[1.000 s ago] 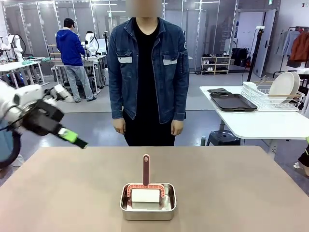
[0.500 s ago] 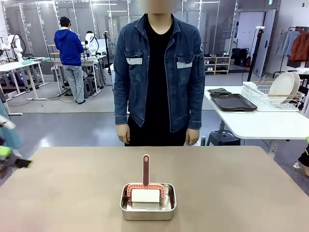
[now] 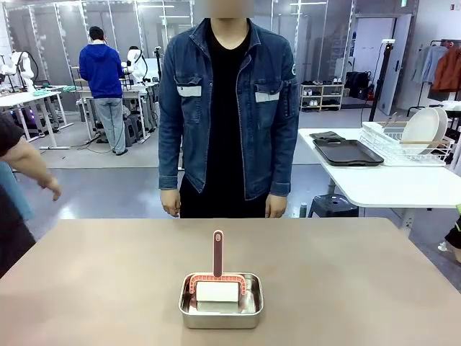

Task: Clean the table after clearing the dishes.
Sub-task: Place the Lint Roller back on top of the Airtight Container.

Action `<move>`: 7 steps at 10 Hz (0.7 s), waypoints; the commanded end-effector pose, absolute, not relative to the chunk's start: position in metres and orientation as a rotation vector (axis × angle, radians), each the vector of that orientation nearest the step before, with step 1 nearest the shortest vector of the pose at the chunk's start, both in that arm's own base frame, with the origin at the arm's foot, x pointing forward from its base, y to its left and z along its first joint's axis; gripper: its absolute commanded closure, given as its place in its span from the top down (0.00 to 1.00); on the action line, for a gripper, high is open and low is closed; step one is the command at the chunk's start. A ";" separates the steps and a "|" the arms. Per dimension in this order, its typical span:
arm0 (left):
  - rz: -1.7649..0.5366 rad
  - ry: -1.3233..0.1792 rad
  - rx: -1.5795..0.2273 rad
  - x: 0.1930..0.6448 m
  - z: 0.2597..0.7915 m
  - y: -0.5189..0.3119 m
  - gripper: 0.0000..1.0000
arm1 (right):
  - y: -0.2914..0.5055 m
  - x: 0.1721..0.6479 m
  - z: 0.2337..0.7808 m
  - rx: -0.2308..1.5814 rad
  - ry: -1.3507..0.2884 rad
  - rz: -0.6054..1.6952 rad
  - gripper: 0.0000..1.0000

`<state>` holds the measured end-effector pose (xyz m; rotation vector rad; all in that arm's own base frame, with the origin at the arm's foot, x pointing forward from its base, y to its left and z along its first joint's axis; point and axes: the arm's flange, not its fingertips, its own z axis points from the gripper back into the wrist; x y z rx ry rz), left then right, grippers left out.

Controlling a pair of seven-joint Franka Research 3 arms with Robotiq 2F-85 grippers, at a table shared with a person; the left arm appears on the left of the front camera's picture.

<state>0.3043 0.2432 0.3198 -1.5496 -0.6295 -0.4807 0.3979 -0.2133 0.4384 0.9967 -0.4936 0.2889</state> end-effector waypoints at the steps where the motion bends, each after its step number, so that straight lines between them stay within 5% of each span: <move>1: -0.456 -0.716 -1.564 0.300 0.313 0.281 1.00 | -0.210 0.395 0.442 0.988 -0.478 0.269 1.00; 2: -0.483 -0.815 -1.549 0.303 0.306 0.288 1.00 | -0.210 0.395 0.442 0.988 -0.478 0.269 1.00; 3: -0.454 -0.659 -1.549 0.298 0.307 0.251 1.00 | -0.210 0.395 0.442 0.988 -0.478 0.269 1.00; 7: -0.454 -0.659 -1.549 0.298 0.307 0.251 1.00 | -0.210 0.395 0.442 0.988 -0.478 0.269 1.00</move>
